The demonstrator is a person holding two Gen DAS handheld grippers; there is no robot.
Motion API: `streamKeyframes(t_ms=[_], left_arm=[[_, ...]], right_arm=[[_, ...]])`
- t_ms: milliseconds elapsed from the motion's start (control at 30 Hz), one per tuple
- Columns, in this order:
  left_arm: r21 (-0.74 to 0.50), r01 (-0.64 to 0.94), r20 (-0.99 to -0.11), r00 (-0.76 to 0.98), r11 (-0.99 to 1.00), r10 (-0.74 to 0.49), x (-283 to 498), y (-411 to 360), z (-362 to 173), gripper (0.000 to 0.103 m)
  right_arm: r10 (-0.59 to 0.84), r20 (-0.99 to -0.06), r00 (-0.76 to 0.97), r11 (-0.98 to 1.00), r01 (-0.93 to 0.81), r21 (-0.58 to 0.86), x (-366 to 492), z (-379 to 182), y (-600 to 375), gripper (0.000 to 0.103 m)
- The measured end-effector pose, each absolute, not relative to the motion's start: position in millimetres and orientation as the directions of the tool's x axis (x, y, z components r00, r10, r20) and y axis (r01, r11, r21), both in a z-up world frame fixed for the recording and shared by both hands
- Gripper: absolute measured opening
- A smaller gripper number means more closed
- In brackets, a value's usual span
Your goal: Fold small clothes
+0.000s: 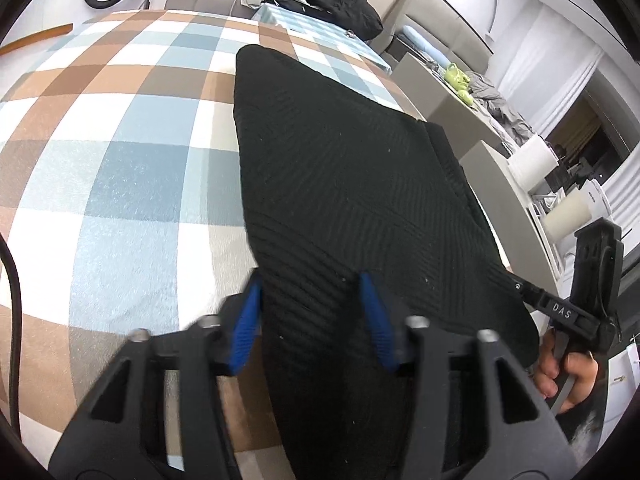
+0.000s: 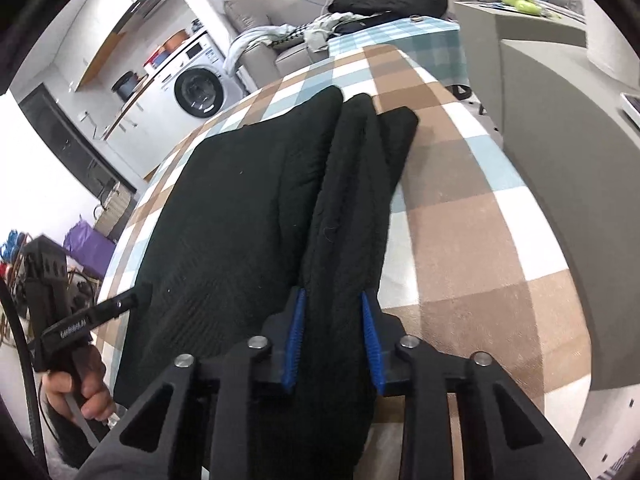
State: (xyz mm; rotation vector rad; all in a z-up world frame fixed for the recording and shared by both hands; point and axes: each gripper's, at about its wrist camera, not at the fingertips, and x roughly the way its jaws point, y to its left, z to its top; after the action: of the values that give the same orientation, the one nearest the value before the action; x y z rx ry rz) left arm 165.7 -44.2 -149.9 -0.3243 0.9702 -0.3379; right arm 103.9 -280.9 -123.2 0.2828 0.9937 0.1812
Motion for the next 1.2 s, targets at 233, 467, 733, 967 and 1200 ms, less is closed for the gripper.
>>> streamKeyframes(t_ms=[233, 467, 733, 967, 1200], left_arm=[[-0.39, 0.125, -0.736, 0.554, 0.912, -0.39, 162.8, -37.6, -147.5, 0.012], [-0.355, 0.061, -0.742, 0.589, 0.933, -0.321, 154.2, 1.3, -144.3, 0.012], [-0.301, -0.072, -0.752, 0.631, 0.951, -0.191, 144.2, 81.5, -142.6, 0.012], [-0.307, -0.086, -0.745, 0.641, 0.948, -0.183, 142.4, 106.3, -143.8, 0.012], [-0.3, -0.108, -0.748, 0.643, 0.948, -0.164, 137.3, 107.4, -137.3, 0.022]], right_arm=[[0.262, -0.808, 0.527, 0.958, -0.043, 0.283, 115.0, -123.7, -267.2, 0.025], [0.288, -0.815, 0.502, 0.956, -0.098, 0.277, 135.8, -126.0, -228.1, 0.025], [0.36, -0.825, 0.435, 0.93, -0.233, 0.283, 152.1, -132.7, -141.5, 0.025], [0.405, -0.84, 0.362, 0.91, -0.245, 0.334, 129.1, -134.2, -135.5, 0.025], [0.392, -0.789, 0.473, 0.919, -0.161, 0.36, 159.2, -107.6, -166.7, 0.028]])
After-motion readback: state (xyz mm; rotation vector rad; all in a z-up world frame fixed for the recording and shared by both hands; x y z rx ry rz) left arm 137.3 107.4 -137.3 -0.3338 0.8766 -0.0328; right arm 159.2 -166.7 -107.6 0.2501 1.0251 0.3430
